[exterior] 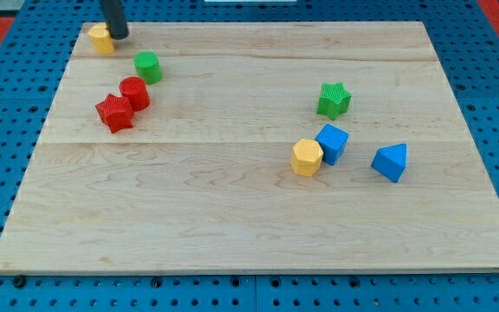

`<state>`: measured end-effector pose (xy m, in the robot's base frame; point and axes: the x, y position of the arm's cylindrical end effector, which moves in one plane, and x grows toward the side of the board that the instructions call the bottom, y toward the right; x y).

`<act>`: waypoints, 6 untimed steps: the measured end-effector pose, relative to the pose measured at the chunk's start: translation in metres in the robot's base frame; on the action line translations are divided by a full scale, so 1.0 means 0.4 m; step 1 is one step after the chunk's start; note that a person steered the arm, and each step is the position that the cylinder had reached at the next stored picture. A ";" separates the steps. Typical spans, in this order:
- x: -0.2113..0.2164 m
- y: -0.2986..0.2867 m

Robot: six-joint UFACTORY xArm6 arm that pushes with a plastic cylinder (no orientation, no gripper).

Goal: Push the yellow heart towards the top left of the green circle

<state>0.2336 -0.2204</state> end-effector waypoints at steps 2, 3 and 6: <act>-0.054 -0.146; -0.074 -0.210; 0.063 -0.209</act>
